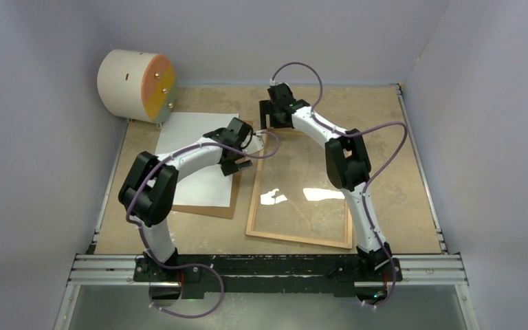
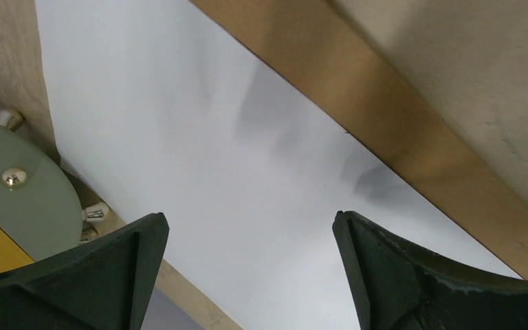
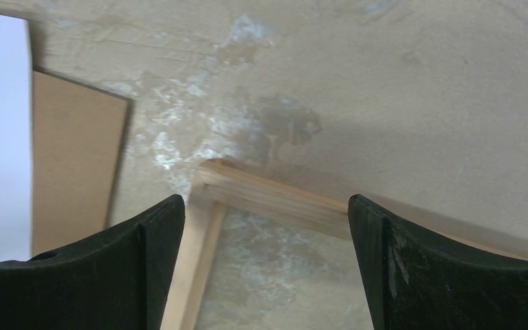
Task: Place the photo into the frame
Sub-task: Move the photo to the center of the board, then adjust the photo frame at the center of the board.
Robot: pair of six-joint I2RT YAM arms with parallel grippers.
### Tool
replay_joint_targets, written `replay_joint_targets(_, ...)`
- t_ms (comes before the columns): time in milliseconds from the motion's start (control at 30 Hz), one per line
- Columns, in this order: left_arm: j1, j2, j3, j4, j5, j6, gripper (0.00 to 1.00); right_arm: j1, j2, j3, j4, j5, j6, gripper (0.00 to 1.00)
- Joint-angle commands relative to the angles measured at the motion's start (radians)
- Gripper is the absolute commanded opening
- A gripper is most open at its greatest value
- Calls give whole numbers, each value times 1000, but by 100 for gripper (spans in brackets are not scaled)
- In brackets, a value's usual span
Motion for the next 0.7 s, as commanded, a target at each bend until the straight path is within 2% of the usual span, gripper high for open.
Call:
replay_joint_targets(0, -120, -111, 101, -206, 121, -18, 100, -60, -32, -27, -51, 16, 45, 91)
replay_joint_targets(100, -244, -157, 52, -282, 212, -52, 100, -143, -65, -89, -35, -53, 136, 91)
replay_joint_targets(233, -402, -228, -68, -279, 273, -67, 100, -206, -106, -162, -13, -27, 177, 92)
replay_joint_targets(367, -498, -260, -89, -311, 319, -105, 100, -257, -113, -177, -31, -17, 215, 92)
replay_joint_targets(667, -719, -297, -150, -345, 241, -178, 100, -320, -103, -206, -73, 15, 254, 90)
